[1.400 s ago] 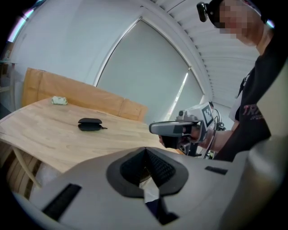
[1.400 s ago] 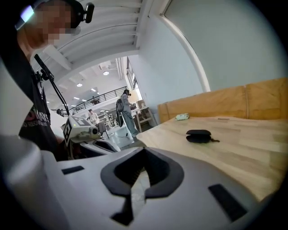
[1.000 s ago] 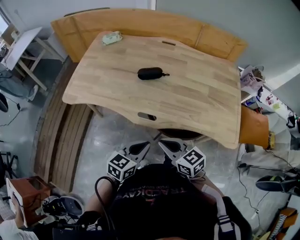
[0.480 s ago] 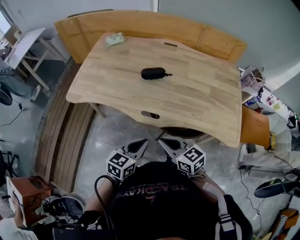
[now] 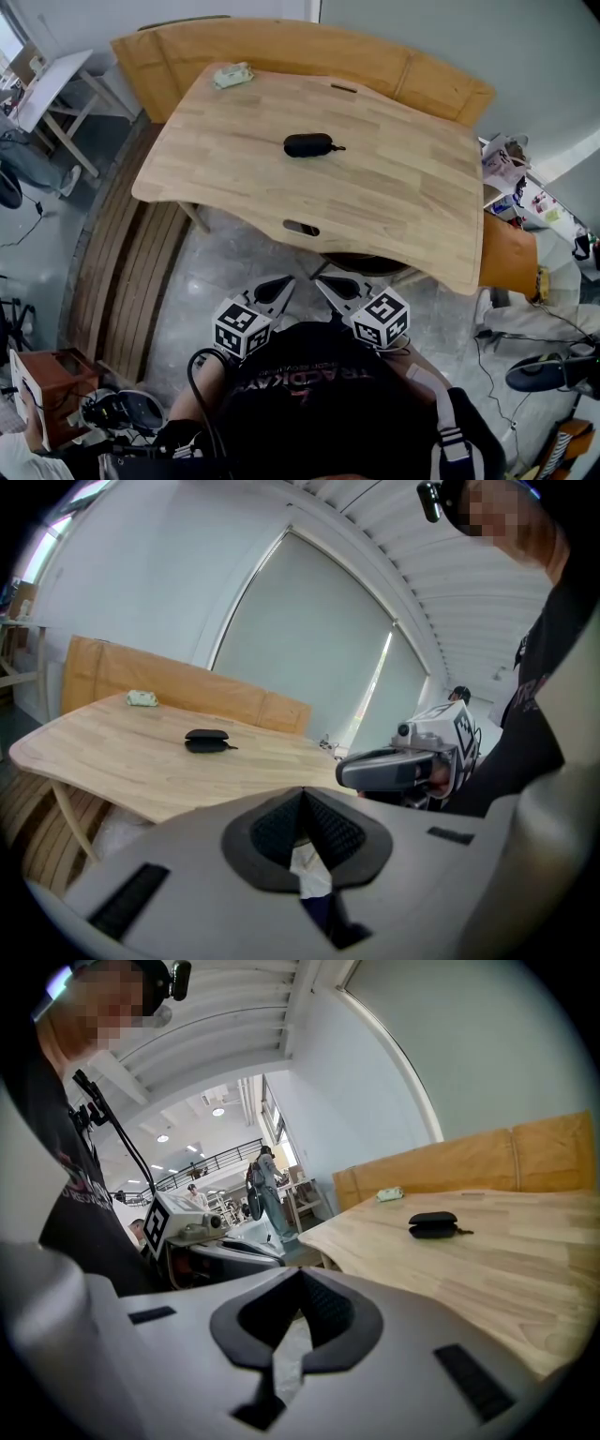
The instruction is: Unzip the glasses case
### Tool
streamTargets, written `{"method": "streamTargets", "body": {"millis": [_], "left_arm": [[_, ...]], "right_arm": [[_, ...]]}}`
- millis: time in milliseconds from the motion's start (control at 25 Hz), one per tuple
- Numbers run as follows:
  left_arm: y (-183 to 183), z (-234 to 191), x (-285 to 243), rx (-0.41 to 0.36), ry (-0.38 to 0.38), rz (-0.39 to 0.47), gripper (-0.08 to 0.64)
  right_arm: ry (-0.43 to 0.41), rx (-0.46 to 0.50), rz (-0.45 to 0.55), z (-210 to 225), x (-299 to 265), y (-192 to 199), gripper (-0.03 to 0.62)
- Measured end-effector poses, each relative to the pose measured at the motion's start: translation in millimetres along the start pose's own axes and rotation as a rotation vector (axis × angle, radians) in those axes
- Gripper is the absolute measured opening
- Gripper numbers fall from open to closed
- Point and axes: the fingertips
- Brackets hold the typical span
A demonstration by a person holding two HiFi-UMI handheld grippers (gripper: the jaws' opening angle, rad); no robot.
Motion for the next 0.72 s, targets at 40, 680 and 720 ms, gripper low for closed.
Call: {"method": "streamTargets", "body": {"millis": [40,680,720], "left_arm": [[0.5,0.0,-0.1,0.0,-0.001,-0.001,0.011],[1.1,3.7,-2.6,0.0,0.005,-0.013,0.011],[1.7,3.9,-3.2,0.001,0.005,-0.013,0.011]], "right_arm": [[0.0,0.0,-0.001,-0.3,0.1,0.4,0.015],[-0.003,0.0,-0.004,-3.0,3.2,1.4,0.015],[-0.003,0.001,-0.004,-2.5,3.5,1.8,0.015]]}}
Point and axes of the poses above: the fingertips, and each gripper's own axes: x backward along the fingers, z to its right, y out of its underside, and after that the axes turned 2 degrees about y, right-handed
